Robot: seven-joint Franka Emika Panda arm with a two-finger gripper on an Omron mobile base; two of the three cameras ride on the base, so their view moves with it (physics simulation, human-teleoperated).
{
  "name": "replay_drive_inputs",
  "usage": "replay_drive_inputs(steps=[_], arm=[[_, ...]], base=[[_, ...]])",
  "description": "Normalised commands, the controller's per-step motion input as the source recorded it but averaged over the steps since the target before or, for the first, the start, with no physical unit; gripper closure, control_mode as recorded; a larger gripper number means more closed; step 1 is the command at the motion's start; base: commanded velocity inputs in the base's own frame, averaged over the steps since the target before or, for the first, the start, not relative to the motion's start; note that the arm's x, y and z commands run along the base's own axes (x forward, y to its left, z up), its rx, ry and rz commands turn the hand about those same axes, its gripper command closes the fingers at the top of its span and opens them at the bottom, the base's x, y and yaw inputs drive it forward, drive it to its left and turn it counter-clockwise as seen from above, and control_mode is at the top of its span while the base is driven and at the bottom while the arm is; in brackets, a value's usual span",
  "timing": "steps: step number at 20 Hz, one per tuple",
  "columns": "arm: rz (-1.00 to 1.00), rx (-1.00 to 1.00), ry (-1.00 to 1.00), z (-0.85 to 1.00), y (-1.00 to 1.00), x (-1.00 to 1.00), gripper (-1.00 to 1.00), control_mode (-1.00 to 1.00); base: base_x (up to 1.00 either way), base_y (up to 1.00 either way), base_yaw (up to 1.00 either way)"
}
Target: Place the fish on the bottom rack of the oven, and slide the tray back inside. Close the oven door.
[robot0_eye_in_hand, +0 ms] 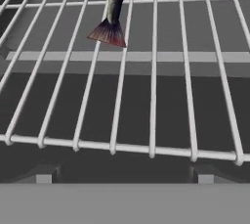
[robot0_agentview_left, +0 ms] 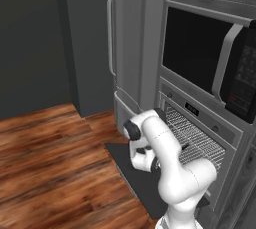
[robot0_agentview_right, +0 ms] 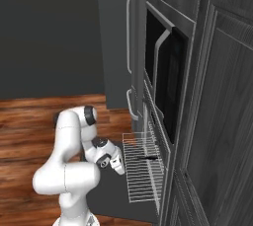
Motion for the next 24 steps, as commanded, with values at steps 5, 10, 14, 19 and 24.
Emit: replay_drive_inputs(steps=[5, 10, 14, 19, 24], arm=[[0.0, -0.06, 0.01, -0.04, -0.74, 0.19, -1.0, -1.0], [0.0, -0.02, 0.0, 0.0, -0.98, 0.19, -1.0, -1.0], [0.0, 0.0, 0.0, 0.04, -1.0, 0.06, -1.0, -1.0], [0.0, 0.0, 0.0, 0.02, -0.91, 0.01, -1.0, -1.0], [0.0, 0.0, 0.0, 0.07, 0.07, -0.02, -1.0, -1.0]], base=[[0.0, 0.0, 0.0], [0.0, 0.0, 0.0], [0.0, 0.0, 0.0], [0.0, 0.0, 0.0], [0.0, 0.0, 0.0]])
